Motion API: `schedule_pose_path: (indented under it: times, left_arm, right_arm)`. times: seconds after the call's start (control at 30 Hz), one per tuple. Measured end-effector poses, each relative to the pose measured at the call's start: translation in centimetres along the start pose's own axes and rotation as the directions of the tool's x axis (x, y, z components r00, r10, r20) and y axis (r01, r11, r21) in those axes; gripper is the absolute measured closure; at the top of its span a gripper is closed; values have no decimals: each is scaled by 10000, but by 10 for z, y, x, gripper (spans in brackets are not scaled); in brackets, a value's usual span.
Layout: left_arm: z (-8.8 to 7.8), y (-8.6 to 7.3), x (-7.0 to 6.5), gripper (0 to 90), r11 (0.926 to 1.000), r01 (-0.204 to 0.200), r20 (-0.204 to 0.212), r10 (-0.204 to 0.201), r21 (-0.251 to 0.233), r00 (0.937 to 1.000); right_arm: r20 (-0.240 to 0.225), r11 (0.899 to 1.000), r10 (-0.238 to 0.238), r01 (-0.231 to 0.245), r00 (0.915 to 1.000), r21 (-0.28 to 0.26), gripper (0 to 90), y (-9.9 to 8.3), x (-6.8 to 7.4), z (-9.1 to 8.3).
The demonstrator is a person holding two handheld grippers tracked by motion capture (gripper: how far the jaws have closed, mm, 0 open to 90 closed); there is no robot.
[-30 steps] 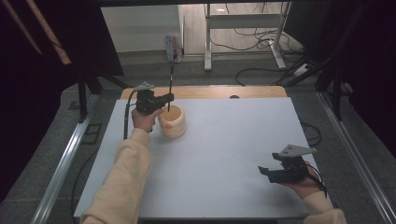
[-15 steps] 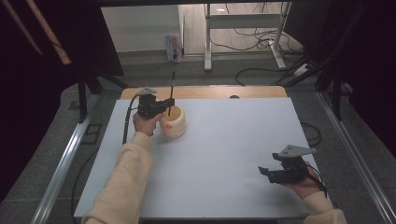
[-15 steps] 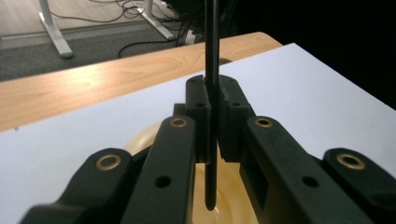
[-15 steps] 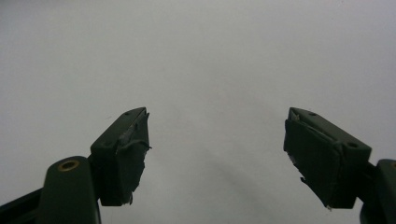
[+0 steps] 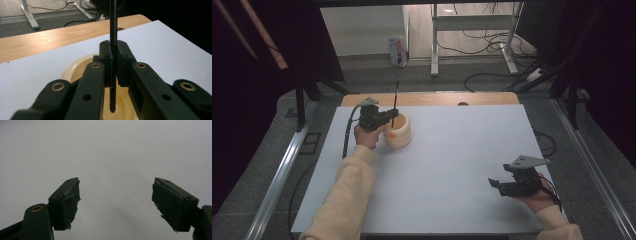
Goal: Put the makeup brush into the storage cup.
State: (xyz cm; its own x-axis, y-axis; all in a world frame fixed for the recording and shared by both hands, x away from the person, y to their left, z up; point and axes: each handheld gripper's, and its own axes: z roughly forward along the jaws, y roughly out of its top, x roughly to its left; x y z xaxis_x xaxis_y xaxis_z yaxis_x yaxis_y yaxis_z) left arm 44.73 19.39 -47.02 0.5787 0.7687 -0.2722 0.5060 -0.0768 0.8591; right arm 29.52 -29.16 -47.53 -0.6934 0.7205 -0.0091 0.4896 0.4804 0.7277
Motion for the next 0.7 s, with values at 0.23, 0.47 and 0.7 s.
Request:
schedule_pose_path:
  times: [0.23, 0.47, 0.7]
  left_arm:
    - [1, 1, -1, 486, 9997, 210, -523, -216, -120, 9984]
    - [-4, 4, -7, 332, 9993, 17, -558, -37, -363, 9984]
    - [-7, 4, -5, 191, 9989, 350, -325, -360, -315, 9988]
  right_arm:
    - [-12, 10000, 3, -3, 10000, -19, 222, 0, 0, 0]
    - [-26, 10000, 6, -6, 10000, -25, 222, 0, 0, 0]
    - [-22, 10000, -15, 15, 10000, -15, 222, 1, 1, 0]
